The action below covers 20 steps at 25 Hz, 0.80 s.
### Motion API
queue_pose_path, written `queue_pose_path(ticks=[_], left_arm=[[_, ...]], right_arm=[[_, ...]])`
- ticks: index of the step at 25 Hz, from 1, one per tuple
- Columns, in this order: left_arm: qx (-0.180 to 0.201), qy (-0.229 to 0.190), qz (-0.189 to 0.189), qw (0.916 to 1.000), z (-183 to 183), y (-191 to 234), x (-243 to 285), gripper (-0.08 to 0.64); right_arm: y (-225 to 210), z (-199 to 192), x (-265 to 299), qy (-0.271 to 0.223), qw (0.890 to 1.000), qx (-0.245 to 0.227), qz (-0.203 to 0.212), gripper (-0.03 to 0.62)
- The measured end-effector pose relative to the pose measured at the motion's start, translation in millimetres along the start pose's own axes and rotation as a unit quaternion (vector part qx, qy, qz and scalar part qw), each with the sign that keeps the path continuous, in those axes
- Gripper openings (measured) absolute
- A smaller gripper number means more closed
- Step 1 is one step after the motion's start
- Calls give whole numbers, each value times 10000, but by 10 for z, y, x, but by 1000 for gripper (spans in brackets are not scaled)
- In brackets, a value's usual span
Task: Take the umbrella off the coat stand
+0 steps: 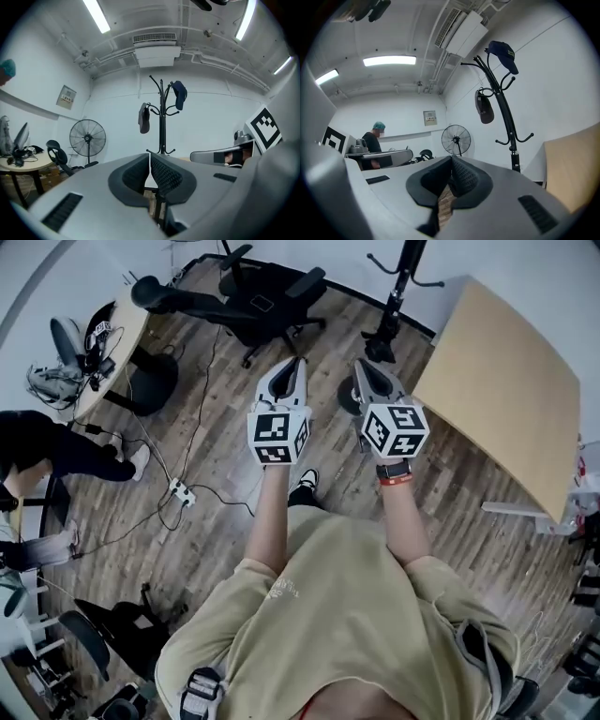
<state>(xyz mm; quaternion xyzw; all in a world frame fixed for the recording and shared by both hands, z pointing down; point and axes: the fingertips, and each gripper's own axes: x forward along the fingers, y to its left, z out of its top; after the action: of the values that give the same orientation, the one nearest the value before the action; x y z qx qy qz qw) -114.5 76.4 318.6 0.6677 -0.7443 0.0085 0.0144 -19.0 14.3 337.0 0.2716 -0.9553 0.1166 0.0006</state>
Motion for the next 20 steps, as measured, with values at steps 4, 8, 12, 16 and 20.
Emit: queue_pose_path(ticks=[4,8,12,16,20], left_arm=[[-35,112,-571,9983,-68,-2,530,31],[-17,216,-1166,9929,-139,-62,960,31],[32,228,-1699,9852,-158,-130,1331,31],[84,221,-2106,9773,-175,-224,1600,31],[42,231,-2383,9709,-237,-227,1838,31]], right_arm=[[-275,31,251,-6,9989,15,-459,15],[-538,63,419,-70,9953,75,-961,15],[-742,93,566,-134,9905,83,-1369,15],[-942,101,634,-197,9847,104,-1729,15],[-1107,91,720,-256,9786,99,-2040,15]])
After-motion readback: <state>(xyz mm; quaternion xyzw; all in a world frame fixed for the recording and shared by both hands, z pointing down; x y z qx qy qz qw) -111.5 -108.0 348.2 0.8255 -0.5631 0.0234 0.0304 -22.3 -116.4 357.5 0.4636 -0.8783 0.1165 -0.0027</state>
